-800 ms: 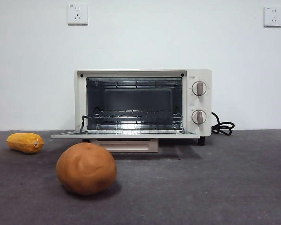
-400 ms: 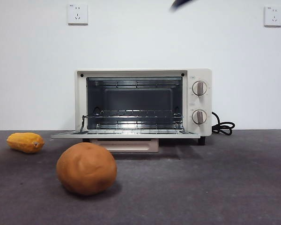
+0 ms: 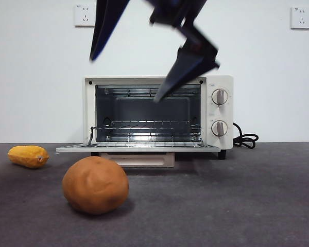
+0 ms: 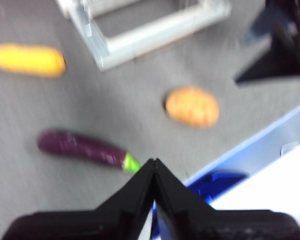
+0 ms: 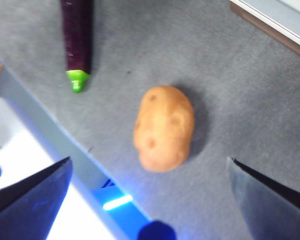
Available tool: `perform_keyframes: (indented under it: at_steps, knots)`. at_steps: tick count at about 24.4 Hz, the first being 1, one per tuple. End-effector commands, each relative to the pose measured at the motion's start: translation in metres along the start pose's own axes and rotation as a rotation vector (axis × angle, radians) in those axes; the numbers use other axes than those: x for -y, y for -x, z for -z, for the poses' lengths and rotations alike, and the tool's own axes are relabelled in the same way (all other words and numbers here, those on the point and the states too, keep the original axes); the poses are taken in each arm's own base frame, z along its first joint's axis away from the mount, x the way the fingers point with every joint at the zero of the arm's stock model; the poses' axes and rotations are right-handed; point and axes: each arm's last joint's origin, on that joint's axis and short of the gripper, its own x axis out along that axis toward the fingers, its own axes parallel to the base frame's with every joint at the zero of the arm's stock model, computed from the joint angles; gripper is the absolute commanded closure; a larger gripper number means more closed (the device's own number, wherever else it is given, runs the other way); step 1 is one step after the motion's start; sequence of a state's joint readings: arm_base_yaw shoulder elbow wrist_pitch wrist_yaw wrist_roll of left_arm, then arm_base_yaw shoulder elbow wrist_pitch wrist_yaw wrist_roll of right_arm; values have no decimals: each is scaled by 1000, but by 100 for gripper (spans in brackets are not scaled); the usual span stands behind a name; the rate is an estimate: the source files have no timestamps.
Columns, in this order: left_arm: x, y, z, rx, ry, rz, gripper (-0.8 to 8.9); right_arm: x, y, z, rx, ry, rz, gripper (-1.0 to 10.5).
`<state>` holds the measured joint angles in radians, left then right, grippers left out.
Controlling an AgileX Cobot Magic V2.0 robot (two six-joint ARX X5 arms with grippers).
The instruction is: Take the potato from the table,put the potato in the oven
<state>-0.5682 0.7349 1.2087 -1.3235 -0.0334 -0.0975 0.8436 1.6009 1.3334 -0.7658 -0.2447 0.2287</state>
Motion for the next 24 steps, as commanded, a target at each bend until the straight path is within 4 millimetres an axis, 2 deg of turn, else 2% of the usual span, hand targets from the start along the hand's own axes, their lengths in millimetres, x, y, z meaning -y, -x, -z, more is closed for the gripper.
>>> perform_keyframes:
  at_steps: [1,4,11,16,24]
  knots:
    - [0,-9,15,-26,44,16,819,-2,-19,-5,-17,7,12,405]
    - [-1,-9,25,-22,60,40,819,-8,-41,-11,-25,66,13,374]
    - [-1,-4,28,1,67,43,819,-28,-86,-16,-149,235,170,374]
    - [-1,-4,28,1,67,43,819,-25,-114,-9,-218,238,198,374]
    - [-1,-4,28,1,67,43,819,-22,-124,-8,-233,234,199,381]
